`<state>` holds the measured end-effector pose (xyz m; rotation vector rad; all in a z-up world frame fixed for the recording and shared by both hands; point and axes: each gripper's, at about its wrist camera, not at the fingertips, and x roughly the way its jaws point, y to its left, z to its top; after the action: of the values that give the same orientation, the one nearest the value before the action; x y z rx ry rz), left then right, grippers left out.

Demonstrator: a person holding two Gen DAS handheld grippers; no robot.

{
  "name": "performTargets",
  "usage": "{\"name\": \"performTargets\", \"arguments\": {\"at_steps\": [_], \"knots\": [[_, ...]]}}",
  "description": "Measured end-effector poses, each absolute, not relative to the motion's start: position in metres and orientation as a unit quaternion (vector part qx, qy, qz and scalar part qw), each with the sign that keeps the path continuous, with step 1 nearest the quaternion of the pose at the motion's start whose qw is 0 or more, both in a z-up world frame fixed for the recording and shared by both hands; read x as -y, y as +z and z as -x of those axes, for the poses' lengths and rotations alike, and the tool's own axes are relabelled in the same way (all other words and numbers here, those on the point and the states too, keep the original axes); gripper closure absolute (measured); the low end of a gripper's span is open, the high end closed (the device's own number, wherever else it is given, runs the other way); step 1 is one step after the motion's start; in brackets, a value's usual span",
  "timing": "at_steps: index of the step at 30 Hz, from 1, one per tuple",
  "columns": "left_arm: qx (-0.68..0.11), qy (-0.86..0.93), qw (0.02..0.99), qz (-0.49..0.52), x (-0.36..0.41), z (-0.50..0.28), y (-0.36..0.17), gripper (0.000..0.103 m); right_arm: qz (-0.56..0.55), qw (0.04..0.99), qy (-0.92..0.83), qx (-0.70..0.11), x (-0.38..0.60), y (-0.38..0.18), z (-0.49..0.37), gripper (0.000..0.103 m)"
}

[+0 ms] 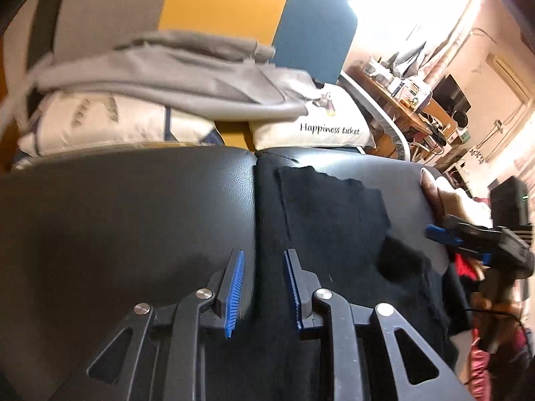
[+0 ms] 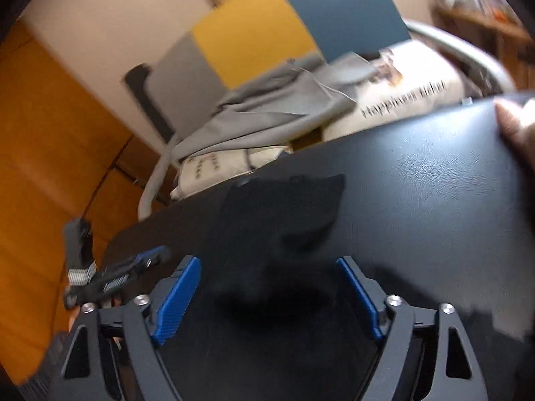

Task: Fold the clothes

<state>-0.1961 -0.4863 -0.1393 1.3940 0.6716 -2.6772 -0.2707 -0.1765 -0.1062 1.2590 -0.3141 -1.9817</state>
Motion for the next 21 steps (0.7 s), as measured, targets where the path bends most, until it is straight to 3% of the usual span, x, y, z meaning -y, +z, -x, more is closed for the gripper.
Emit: {"name": "performTargets", "arguments": {"at_steps": [5, 10, 11, 12, 13, 15, 21], "knots": [[-0.198, -0.868, -0.004, -0.455, 0.486, 0.227, -0.152, 0.075, -0.519, 0.358, -0.769, 0.105, 0.202, -0.142, 0.318, 0.036], [-0.160, -0.872, -0.029, -0.462, 0.470, 0.255, -0.155, 0.069, -0.513, 0.359, -0.777, 0.062, 0.223, -0.157, 0.328, 0.052], [-0.147, -0.874, -0.029, -0.462, 0.466, 0.260, -0.156, 0.069, -0.513, 0.362, -0.777, 0.049, 0.228, -0.158, 0.329, 0.062], [-0.135, -0.876, -0.027, -0.462, 0.463, 0.262, -0.157, 0.070, -0.512, 0.365, -0.777, 0.036, 0.233, -0.159, 0.330, 0.082], [-0.124, -0.877, -0.019, -0.464, 0.460, 0.263, -0.156, 0.073, -0.508, 0.366, -0.779, 0.015, 0.240, -0.159, 0.329, 0.091], [-0.137, -0.874, -0.013, -0.465, 0.463, 0.261, -0.157, 0.097, -0.500, 0.366, -0.784, -0.029, 0.252, -0.159, 0.327, 0.094], [-0.209, -0.887, 0.022, -0.410, 0.488, 0.228, -0.147, 0.098, -0.470, 0.380, -0.791, -0.093, 0.277, -0.146, 0.318, 0.095]]}}
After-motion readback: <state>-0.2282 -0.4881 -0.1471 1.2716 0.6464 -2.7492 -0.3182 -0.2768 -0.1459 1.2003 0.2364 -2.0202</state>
